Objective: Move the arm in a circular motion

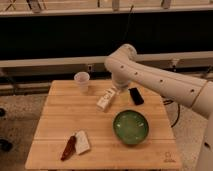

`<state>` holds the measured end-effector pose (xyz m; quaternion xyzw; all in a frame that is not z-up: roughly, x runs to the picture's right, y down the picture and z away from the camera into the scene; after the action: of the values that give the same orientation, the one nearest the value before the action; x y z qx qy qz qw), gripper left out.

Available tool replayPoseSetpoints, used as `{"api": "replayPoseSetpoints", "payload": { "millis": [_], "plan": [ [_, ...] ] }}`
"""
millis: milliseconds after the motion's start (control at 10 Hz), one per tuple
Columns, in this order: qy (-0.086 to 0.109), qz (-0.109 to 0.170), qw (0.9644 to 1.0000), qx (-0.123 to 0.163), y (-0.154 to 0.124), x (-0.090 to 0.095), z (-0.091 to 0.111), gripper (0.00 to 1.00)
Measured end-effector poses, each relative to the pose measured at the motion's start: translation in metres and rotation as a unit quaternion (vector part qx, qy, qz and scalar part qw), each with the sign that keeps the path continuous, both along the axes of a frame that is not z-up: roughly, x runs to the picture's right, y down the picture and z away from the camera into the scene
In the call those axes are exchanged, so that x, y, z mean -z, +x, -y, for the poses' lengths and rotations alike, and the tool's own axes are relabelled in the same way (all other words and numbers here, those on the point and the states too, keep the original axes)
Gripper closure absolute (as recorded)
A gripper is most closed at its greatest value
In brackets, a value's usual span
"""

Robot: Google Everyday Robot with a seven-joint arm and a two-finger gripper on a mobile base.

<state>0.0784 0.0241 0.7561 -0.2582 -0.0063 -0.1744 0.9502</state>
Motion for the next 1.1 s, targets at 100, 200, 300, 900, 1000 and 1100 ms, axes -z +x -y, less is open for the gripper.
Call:
{"api": "replayPoseSetpoints", "payload": {
  "millis": [100,200,300,900,1000,1100],
  "plan": [
    [-0.001,0.003,1.0,0.006,-0.002,-0.001,-0.001,0.2],
    [-0.001,0.006,0.9999,0.013,-0.005,-0.003,-0.002,0.2],
    [-0.002,0.009,0.9998,0.017,-0.009,-0.002,-0.002,0.2],
    [-0.007,0.031,0.9985,0.046,-0.04,0.009,-0.017,0.2],
    [-0.007,0.038,0.998,0.051,-0.049,0.007,-0.014,0.2],
    [-0.01,0.042,0.9975,0.055,-0.054,0.007,-0.015,0.2]
  ]
}}
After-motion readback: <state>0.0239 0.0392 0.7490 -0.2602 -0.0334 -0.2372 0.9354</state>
